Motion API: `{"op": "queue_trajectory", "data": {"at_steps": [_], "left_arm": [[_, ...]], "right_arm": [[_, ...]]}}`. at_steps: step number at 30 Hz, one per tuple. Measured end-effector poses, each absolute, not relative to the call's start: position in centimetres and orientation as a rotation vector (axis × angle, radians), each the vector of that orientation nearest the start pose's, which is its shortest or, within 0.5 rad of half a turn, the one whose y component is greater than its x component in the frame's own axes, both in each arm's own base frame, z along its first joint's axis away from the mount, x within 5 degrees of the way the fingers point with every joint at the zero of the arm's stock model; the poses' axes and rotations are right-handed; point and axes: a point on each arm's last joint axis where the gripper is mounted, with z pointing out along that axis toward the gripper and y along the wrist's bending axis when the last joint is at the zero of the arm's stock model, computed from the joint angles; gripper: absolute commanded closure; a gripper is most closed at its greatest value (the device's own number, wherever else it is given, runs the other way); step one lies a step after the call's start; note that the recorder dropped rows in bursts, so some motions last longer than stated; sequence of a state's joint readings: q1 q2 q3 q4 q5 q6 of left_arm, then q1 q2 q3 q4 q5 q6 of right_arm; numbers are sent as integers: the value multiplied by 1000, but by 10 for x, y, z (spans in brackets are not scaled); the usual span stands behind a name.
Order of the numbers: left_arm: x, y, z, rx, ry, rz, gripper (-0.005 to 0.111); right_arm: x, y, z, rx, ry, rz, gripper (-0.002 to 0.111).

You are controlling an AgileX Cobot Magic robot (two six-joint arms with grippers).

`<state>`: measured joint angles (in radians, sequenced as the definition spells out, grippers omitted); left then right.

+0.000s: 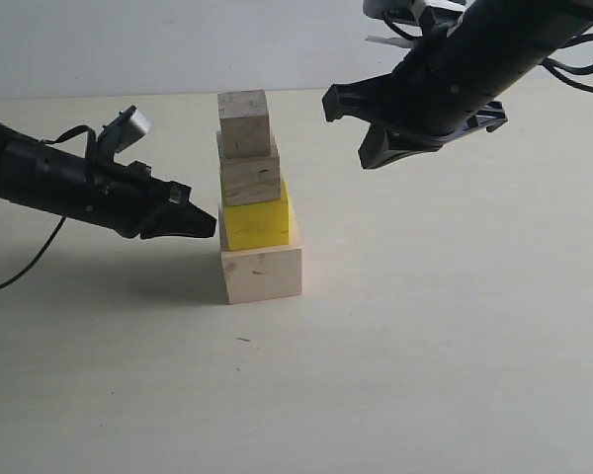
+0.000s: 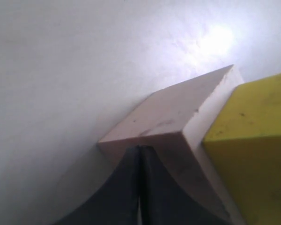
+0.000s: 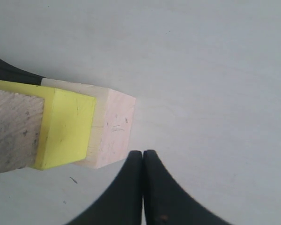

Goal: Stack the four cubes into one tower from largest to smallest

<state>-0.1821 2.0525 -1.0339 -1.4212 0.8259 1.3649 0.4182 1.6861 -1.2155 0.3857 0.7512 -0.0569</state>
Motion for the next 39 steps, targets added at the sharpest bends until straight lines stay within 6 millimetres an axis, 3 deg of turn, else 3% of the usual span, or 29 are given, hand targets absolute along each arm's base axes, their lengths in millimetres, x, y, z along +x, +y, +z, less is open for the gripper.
{"op": "queue_trajectory", "data": {"at_steps": [39], "left_arm": [[346,-132,115,511,2422,-1139,107]], "right_arm": [[321,165,252,-266,2602,552,108]]}}
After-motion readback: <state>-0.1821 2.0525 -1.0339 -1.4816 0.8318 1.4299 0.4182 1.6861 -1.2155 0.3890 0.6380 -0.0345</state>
